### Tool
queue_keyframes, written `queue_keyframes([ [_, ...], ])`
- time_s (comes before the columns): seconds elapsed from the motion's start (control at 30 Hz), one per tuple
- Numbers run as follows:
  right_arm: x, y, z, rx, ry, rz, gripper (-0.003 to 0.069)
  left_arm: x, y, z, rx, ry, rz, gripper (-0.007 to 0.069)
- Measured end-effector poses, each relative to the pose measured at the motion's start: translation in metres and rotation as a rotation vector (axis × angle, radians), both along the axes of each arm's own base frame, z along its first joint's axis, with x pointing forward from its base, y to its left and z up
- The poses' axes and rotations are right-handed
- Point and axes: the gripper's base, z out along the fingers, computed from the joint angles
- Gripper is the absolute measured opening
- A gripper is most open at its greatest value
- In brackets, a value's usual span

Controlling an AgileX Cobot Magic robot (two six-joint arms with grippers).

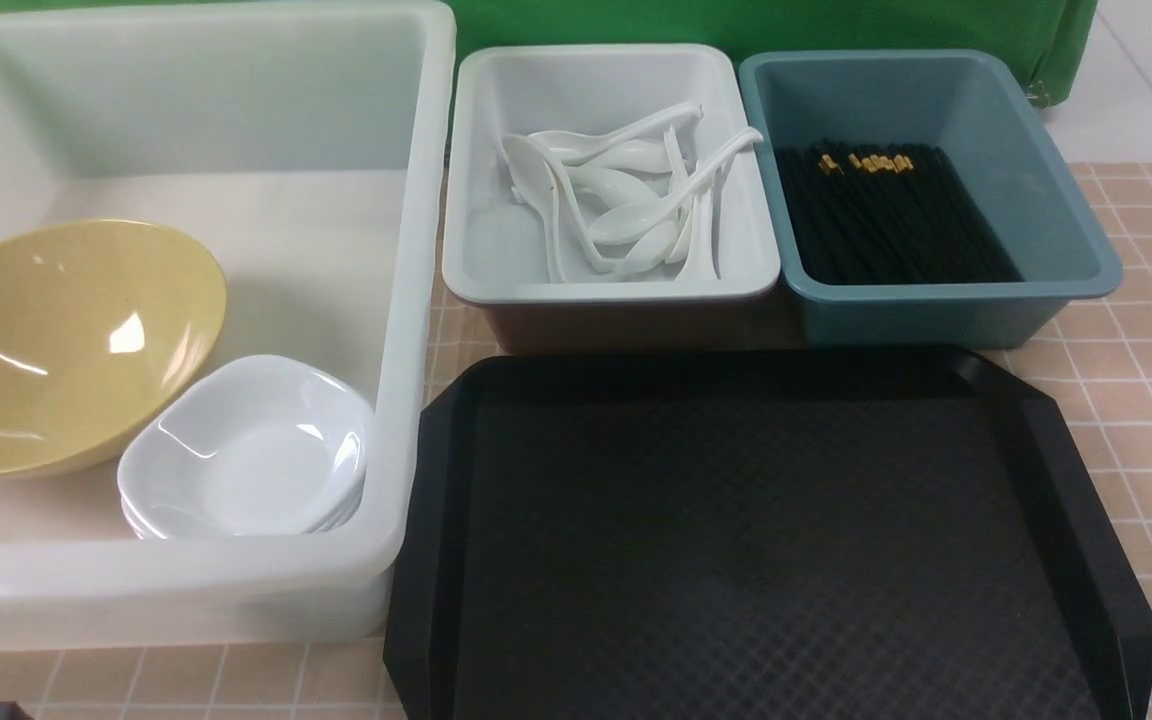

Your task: On brown table put chopsticks spoon bowls plates into blue grey white boxes.

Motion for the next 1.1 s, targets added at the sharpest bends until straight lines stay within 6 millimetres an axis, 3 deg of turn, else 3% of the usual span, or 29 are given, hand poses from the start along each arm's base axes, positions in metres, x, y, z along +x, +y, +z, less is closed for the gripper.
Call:
queue_keyframes([
  [0.17,0.0,0.0,0.0,0.0,0.0,0.0,0.0048,0.0,0.0,-0.006,-0.057,0.012,0.0,0.0001],
  [0.63,0.0,0.0,0.0,0.0,0.0,0.0,0.0061,-0.002,-0.005,-0.027,-0.061,0.246,-0.079,0.0001],
  [1.1,0.0,0.0,0.0,0.0,0.0,0.0,0.0074,-0.002,-0.005,-0.028,-0.061,0.254,-0.081,0.0001],
])
